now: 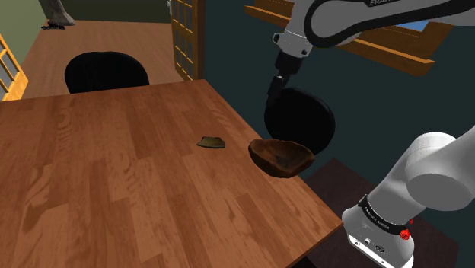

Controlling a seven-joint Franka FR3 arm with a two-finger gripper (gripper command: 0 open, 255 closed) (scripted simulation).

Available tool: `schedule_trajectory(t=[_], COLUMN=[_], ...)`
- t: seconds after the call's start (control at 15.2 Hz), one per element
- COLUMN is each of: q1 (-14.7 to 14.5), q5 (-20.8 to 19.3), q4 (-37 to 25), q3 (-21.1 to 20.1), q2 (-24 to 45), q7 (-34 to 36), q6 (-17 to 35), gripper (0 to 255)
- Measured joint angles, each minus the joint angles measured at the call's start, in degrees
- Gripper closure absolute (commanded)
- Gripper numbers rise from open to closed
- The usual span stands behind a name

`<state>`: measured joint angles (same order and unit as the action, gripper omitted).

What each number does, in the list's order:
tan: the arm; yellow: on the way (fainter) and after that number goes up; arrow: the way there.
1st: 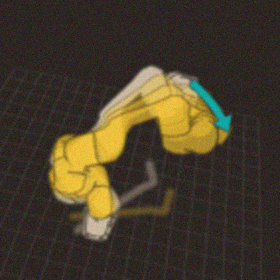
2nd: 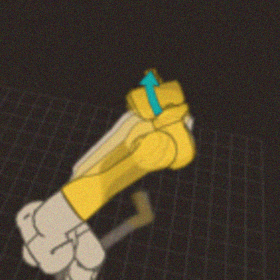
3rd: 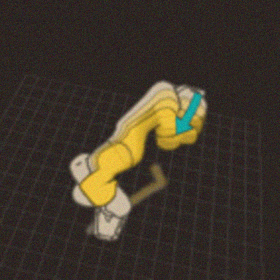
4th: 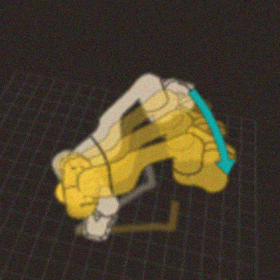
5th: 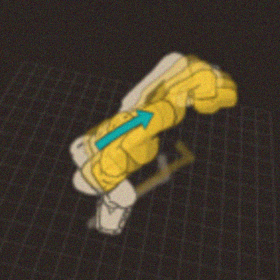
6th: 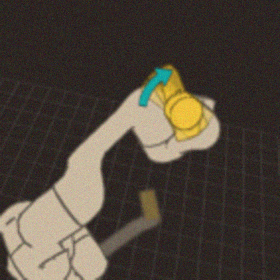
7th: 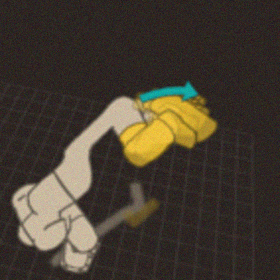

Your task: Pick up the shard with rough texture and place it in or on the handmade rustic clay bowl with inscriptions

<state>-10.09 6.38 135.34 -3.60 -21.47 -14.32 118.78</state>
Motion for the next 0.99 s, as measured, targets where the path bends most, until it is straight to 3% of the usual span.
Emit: schedule_trajectory(t=[0.59, 0.99], q1=[-4.3, -6.7], q5=[-0.2, -2.5], q4=[-5.3, -11.2], q3=[-4.6, -7.0], q2=[15.0, 26.1], q7=[-2.0, -2.9], q6=[10.7, 16.3], gripper=[0, 0])
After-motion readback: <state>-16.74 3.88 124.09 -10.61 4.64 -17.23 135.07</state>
